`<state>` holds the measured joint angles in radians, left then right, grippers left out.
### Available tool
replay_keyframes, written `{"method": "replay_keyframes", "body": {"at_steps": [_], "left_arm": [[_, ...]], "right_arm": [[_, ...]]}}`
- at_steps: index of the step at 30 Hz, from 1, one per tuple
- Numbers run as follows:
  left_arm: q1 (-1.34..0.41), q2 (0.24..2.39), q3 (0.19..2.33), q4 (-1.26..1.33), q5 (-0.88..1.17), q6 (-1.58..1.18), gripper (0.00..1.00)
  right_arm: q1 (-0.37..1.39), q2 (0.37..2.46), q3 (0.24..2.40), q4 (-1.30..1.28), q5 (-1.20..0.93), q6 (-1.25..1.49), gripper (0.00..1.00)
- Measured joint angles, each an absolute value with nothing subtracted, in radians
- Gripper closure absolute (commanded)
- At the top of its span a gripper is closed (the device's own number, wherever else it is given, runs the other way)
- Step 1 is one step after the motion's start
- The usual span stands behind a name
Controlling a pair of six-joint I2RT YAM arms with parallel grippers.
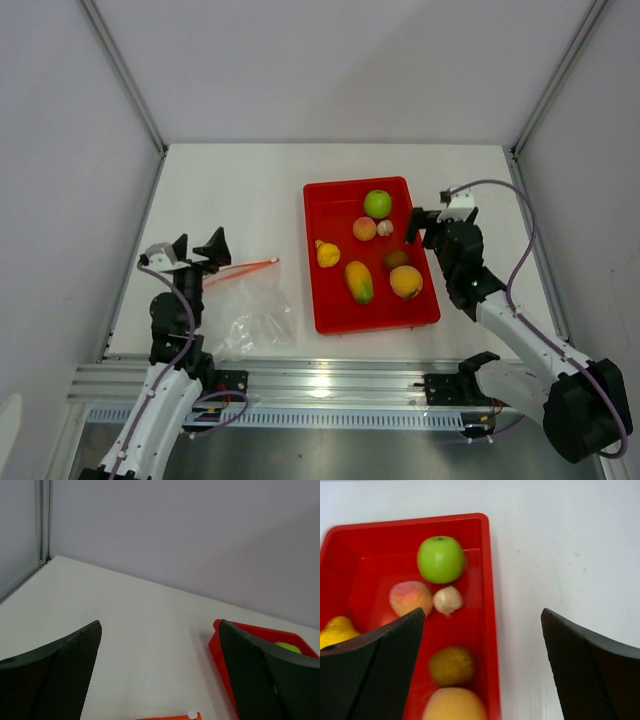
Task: Place the food in the zip-top bag and seal the zipper
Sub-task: Pick up the zipper food storage bag at the center of the board.
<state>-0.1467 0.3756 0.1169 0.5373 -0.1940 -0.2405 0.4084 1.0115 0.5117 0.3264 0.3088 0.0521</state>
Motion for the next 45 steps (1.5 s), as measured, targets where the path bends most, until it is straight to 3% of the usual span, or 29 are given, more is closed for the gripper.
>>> {"method": "replay_keyframes", "body": {"at_steps": [3, 11, 24, 32, 45], "left_arm": [[-0.146, 0.300, 0.157, 0.404, -0.211, -0.335, 0.00], [-0.147, 0.237, 0.366, -0.001, -0.200, -0.590, 0.01], [-0.146, 0.425, 0.672, -0.591, -0.059, -0.759, 0.01], [-0.146, 0.330, 0.703, -0.808, -0.043, -0.761, 0.00], [-0.146, 0.287, 0.765, -0.946, 0.015, -0.759, 0.01]], "right_arm": [[0.404, 1.001, 0.644, 0.155, 0.257, 0.138, 0.01], [0.438, 0.877, 0.651, 0.051, -0.023, 0.315, 0.01], [0.998, 1.249, 0.934, -0.121, 0.015, 0.409, 0.02], [1.113, 1.436, 0.953, -0.048, -0.030, 0.534, 0.08], [1.169, 1.689, 1.137, -0.013, -0.073, 0.587, 0.06]]}}
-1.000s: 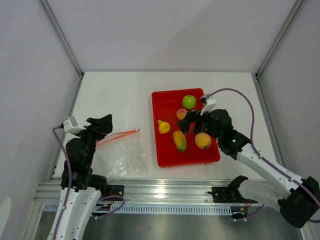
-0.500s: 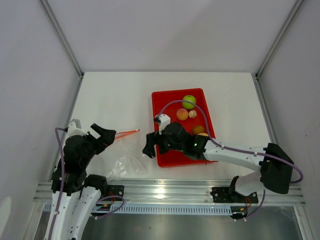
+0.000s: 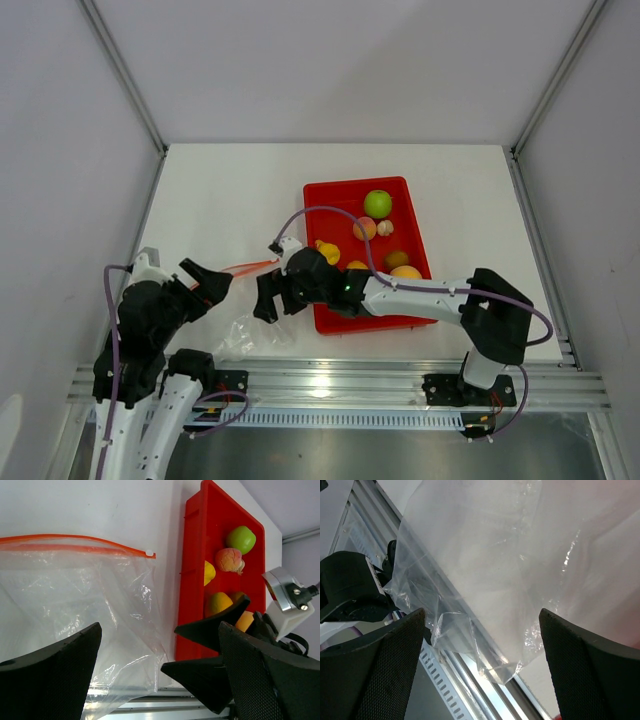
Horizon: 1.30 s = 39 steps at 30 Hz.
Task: Place the food in the zip-top bag and seal the zipper
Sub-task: Pick up the zipper food storage bag at the center of the board.
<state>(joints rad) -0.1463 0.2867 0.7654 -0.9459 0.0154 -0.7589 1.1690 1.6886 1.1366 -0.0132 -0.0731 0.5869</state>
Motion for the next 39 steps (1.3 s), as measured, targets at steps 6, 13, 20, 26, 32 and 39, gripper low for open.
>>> {"method": "replay_keyframes", "body": {"at_steps": [6, 13, 20, 26, 32, 39], "left_arm": [[-0.147, 0.285, 0.767, -0.955, 0.038, -0.759, 0.00], [-0.147, 0.286, 0.777, -0.976, 0.038, -0.759, 0.00], [-0.147, 0.308, 0.804, -0.996, 0.037, -0.760, 0.00], [-0.146, 0.344, 0.886, -1.021, 0.030, -0.749, 0.00], [-0.146, 0.341, 0.936, -1.011, 0.036, -0.679, 0.01], [-0.146, 0.341, 0.997, -0.995, 0.055, -0.617, 0.00]], "right_arm": [[1.202, 1.765, 1.187, -0.032, -0.083, 0.540, 0.19], [1.214, 1.814, 1.190, -0.033, -0.115, 0.493, 0.51], [1.206, 1.821, 1.202, -0.035, -0.117, 0.421, 1.00], [1.172, 1.780, 1.205, -0.040, -0.167, 0.333, 1.00], [1.131, 1.620, 1.177, -0.062, -0.231, 0.232, 1.00], [1.032, 1.392, 1.124, -0.107, -0.327, 0.169, 1.00]]}}
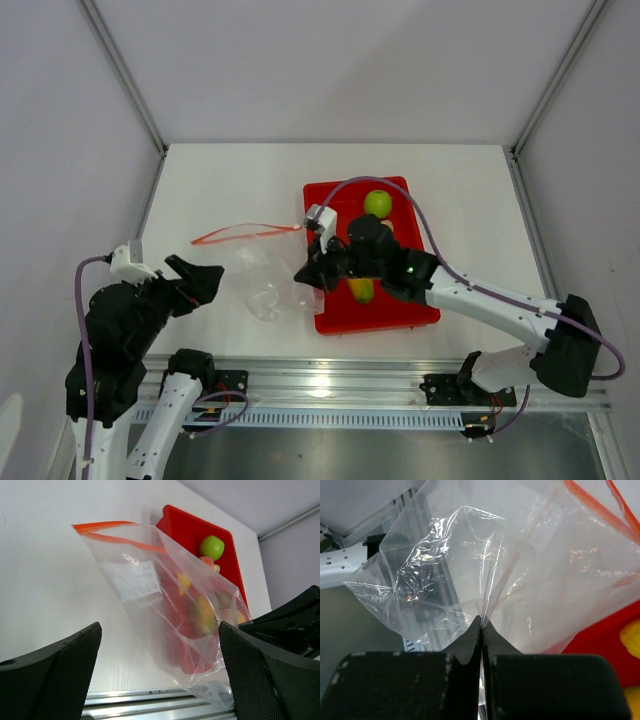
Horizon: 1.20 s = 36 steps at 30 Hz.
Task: Place the food in the zip-top bag and seal the zipper
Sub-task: Pick up the zipper food storage bag at the center of the board, then open the zipper of the food storage bag.
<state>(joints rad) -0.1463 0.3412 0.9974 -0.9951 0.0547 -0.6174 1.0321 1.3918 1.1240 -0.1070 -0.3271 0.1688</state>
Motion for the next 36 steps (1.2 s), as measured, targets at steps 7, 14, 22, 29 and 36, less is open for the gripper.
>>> {"method": "replay_keyframes", "body": {"at_steps": [7, 14, 22, 29, 36], "left_arm": [[-0.147, 0.342, 0.968, -0.912, 0.173, -0.612, 0.01], [-0.147, 0.380, 0.856, -0.859, 0.271, -0.634, 0.01], [-0.146, 0.426, 0.814, -0.855, 0.211, -0.686, 0.00], [-0.146, 0.404, 0.785, -0.846, 0.191, -0.739, 0.01], [-0.147, 0.407, 0.722, -0.789, 0.278, -0.765, 0.03]], "right_arm": [[0.976, 1.190, 0.974, -0.098, -0.331, 0.212, 1.00], [1.005, 1.133, 0.925, -0.107, -0.338, 0.204, 1.00], [1.079, 1.000, 0.824, -0.117, -0.366, 0.183, 1.00], [1.135, 0.838, 0.727, -0.131, -0.393, 0.182, 1.00], [1.151, 0.741, 0.675, -0.131, -0.394, 0.182, 1.00]]}}
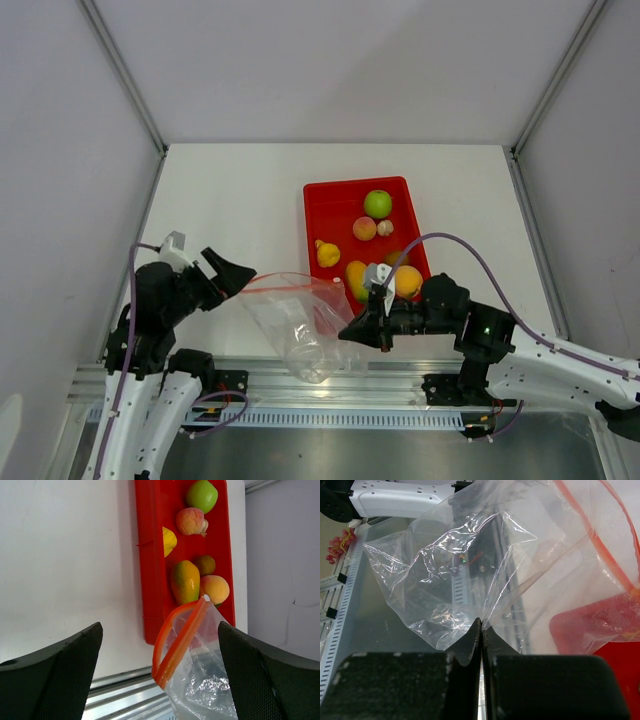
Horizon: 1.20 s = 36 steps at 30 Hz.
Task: Place the food in the zip-top bag and seal the zipper
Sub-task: Open the zipper of the food storage bag.
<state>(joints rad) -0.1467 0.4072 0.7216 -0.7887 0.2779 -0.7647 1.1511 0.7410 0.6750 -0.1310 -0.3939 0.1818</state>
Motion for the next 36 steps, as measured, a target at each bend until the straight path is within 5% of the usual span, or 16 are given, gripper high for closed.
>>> {"method": "replay_keyframes", "body": {"at_steps": [14, 23, 25, 26, 28, 30, 36], "left_arm": [[-0.146, 0.405, 0.620, -0.674, 0.470, -0.885, 0.23], [-0.146, 0.407, 0.597, -0.635, 0.527, -0.940, 0.62], [-0.146, 0.408, 0.597, -0.626, 0.532, -0.943, 0.76], [-0.146, 0.412, 0.597, -0.622, 0.534, -0.938, 0.80], [-0.146, 0.422, 0.597, -0.615, 0.538, -0.934, 0.97], [-0.146, 0.433, 0.597, -0.611, 0.544, -0.917, 0.99], [-0.146, 0.443, 0.599, -0.606, 0.555, -0.833, 0.99]], "right_arm": [[1.168, 0.743, 0.656, -0.098, -0.366, 0.182, 1.00], [1.189, 0.762, 0.655, -0.080, -0.331, 0.182, 0.98], [1.190, 0.766, 0.655, -0.084, -0.320, 0.183, 0.88], [1.190, 0.768, 0.655, -0.088, -0.311, 0.183, 0.72], [1.190, 0.777, 0.655, -0.102, -0.292, 0.190, 0.56], [1.192, 0.791, 0.657, -0.115, -0.271, 0.196, 0.39], [1.192, 0.863, 0.715, -0.233, -0.168, 0.256, 0.23]]}}
